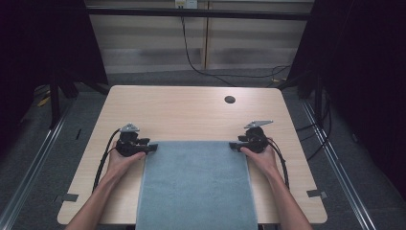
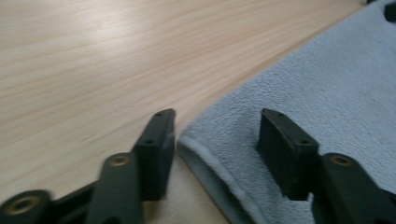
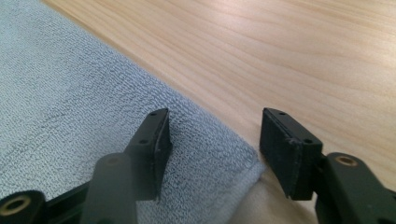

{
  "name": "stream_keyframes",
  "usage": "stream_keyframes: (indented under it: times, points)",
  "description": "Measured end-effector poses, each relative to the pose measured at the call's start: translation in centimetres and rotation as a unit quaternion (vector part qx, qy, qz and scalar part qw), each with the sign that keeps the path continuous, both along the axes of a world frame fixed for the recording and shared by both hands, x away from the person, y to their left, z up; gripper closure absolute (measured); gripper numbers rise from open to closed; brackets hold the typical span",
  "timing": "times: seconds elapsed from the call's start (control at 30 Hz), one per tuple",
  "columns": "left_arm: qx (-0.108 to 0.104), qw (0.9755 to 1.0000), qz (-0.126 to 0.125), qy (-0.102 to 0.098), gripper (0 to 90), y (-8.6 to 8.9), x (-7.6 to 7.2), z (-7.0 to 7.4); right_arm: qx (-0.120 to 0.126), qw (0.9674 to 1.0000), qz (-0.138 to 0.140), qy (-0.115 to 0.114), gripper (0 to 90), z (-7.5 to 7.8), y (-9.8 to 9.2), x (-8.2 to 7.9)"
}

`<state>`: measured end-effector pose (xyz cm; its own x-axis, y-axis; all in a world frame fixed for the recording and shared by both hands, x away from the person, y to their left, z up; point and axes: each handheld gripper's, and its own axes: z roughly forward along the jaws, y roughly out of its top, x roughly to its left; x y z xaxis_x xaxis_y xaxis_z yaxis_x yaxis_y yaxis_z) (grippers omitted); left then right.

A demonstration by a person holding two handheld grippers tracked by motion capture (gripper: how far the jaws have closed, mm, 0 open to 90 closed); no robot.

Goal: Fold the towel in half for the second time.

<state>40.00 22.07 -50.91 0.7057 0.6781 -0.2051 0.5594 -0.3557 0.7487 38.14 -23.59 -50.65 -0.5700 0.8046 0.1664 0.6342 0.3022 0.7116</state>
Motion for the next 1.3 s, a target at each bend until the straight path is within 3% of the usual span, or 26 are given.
stream_keyframes:
  times: [0.03,0.07,0.1,0.17,0.3,0.47,0.57,0.63,0.67,0.73,0.8,0.87,0.9,1.03,1.07,1.1,1.2,1.3]
  points:
    - [0.003,0.9998,-0.02,-0.004,53.2,-0.2,-0.2,0.0,-0.001,1.0,-0.001,0.0,46.8,0.0,-0.1,0.0]
    - [0.003,0.9998,-0.02,-0.004,66.6,-0.2,-0.2,0.0,-0.001,1.0,-0.001,0.0,46.8,0.0,-0.1,0.0]
    - [0.004,0.9996,-0.028,-0.005,68.1,-0.4,-0.4,-0.1,0.008,0.9999,0.008,0.0,57.9,0.0,-0.3,-0.2]
    - [0.0,0.9994,-0.035,0.0,76.3,-0.5,-0.5,-0.1,0.015,0.9998,0.01,0.01,70.5,0.0,-0.4,-0.3]
    - [-0.02,0.9993,-0.029,0.011,80.8,-0.1,-0.5,0.0,0.035,0.9993,0.007,0.011,84.0,0.0,-0.5,-0.3]
    - [-0.049,0.9985,-0.022,0.01,81.4,0.4,-0.5,0.5,0.05,0.9988,0.0,0.002,85.9,0.8,-0.5,-0.5]
    - [-0.083,0.9963,-0.009,-0.017,81.4,0.9,-0.5,2.2,0.071,0.9974,-0.003,-0.012,86.0,1.7,-0.7,-0.5]
    - [-0.089,0.9956,-0.012,-0.025,81.4,0.8,-0.5,2.9,0.07,0.9974,-0.007,-0.016,86.0,2.1,-0.8,-0.5]
    - [-0.097,0.9948,-0.012,-0.031,81.4,0.5,-0.2,3.5,0.076,0.9966,-0.01,-0.03,86.0,3.0,-1.0,-0.3]
    - [-0.091,0.995,-0.011,-0.039,81.4,0.2,0.2,4.2,0.087,0.9954,-0.014,-0.038,86.0,3.7,-1.3,0.1]
    - [-0.109,0.9931,-0.01,-0.043,81.5,0.1,0.7,4.9,0.102,0.9936,-0.019,-0.046,86.1,4.8,-1.6,0.4]
    - [-0.109,0.9928,-0.011,-0.047,81.5,0.1,1.0,5.4,0.105,0.9929,-0.021,-0.052,86.2,5.3,-1.8,0.6]
    - [-0.118,0.9917,-0.008,-0.05,81.5,0.0,1.4,5.8,0.106,0.9923,-0.022,-0.061,86.3,6.5,-2.0,1.1]
    - [-0.137,0.9875,-0.003,-0.078,81.6,-0.5,2.7,8.6,0.112,0.9901,-0.032,-0.078,86.4,8.3,-2.6,1.8]
    - [-0.137,0.9875,-0.003,-0.078,81.6,-0.5,2.7,8.6,0.112,0.9901,-0.032,-0.078,86.4,8.3,-2.6,1.8]
    - [-0.139,0.9865,-0.003,-0.086,81.6,-0.6,3.0,9.7,0.114,0.9887,-0.037,-0.089,86.5,9.6,-2.9,2.1]
    - [-0.153,0.9822,-0.008,-0.109,81.6,-0.7,2.6,11.5,0.12,0.9862,-0.035,-0.11,86.5,11.3,-3.0,2.0]
    - [-0.142,0.9818,-0.026,-0.124,81.5,-0.7,1.2,12.0,0.128,0.9837,-0.019,-0.125,86.6,12.4,-3.0,0.8]
